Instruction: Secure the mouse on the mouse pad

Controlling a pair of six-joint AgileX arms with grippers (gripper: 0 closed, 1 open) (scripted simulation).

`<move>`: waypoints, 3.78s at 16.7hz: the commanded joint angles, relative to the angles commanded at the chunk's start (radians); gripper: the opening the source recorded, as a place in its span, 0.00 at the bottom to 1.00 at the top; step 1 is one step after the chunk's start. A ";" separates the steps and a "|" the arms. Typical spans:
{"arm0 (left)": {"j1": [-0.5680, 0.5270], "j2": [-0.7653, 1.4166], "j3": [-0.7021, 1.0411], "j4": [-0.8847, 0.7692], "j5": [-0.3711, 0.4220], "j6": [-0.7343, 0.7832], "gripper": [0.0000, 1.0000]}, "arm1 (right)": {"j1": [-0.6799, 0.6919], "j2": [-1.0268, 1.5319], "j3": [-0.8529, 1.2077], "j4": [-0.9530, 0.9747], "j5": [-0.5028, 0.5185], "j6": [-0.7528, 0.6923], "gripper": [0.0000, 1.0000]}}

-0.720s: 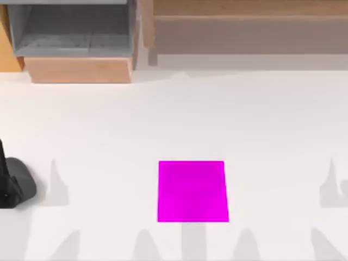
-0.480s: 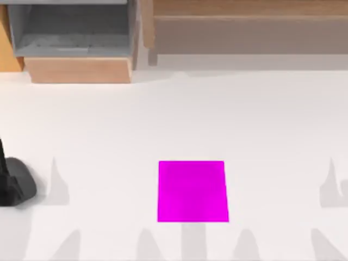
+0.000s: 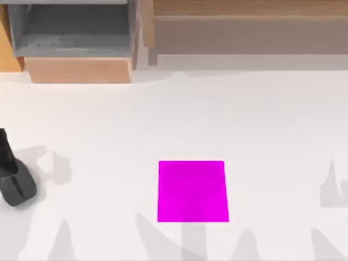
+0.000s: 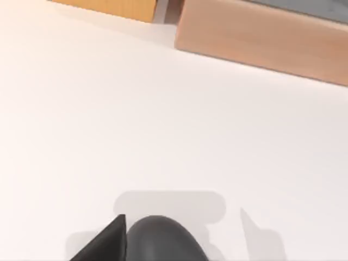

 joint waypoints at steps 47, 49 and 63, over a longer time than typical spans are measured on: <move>0.014 1.333 0.560 -0.282 0.004 -0.363 0.25 | 0.000 0.000 0.000 0.000 0.000 0.000 1.00; 0.014 1.333 0.560 -0.282 0.004 -0.363 0.10 | 0.000 0.000 0.000 0.000 0.000 0.000 1.00; 0.018 1.246 0.637 -0.412 -0.016 -0.360 0.00 | 0.000 0.000 0.000 0.000 0.000 0.000 1.00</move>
